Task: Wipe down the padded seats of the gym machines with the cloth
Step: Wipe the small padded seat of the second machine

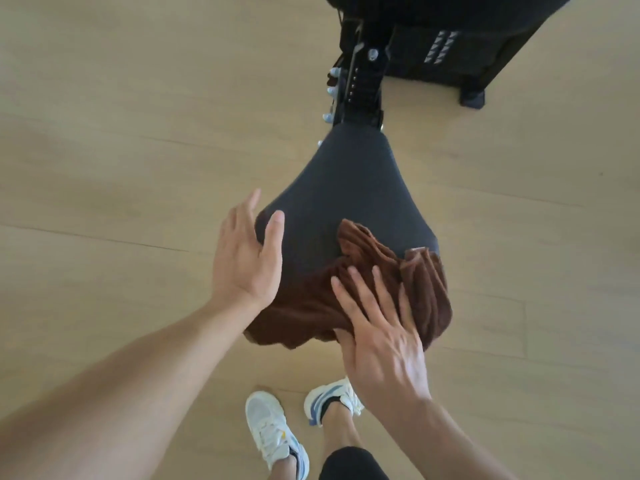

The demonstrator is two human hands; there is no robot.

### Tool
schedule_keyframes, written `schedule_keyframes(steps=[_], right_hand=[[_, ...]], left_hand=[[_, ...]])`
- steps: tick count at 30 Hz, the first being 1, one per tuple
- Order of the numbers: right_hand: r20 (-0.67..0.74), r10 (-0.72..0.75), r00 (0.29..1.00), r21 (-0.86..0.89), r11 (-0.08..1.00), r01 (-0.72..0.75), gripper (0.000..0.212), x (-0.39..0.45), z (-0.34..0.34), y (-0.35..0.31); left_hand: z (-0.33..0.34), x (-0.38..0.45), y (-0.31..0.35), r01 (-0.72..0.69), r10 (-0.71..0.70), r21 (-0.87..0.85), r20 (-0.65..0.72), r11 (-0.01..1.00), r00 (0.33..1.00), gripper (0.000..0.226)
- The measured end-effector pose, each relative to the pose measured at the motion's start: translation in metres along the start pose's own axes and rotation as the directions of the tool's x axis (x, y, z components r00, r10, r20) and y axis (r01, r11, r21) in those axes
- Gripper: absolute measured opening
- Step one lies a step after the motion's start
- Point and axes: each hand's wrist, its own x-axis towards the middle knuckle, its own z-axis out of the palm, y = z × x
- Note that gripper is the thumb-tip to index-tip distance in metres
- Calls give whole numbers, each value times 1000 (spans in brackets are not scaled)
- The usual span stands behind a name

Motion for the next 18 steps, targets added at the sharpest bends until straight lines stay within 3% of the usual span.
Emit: schedule_keyframes(steps=[2, 5, 8, 11, 18], right_hand=[[-51, 204, 978, 9, 979, -203, 57, -6, -3, 16], [-52, 391, 919, 129, 915, -382, 57, 0, -5, 33], [-14, 444, 896, 241, 871, -428, 57, 17, -12, 42], [39, 535, 844, 306, 798, -519, 56, 38, -19, 48], [110, 663, 740, 178, 720, -671, 45, 125, -37, 67]], left_hand=[[9, 8, 2, -53, 52, 76, 15, 996, 999, 59], [24, 14, 4, 48, -54, 161, 35, 986, 998, 62], [35, 11, 8, 58, -58, 350, -8, 935, 998, 63], [36, 10, 11, 30, -31, 386, -3, 922, 1000, 62], [35, 10, 10, 37, -39, 385, -3, 922, 999, 61]])
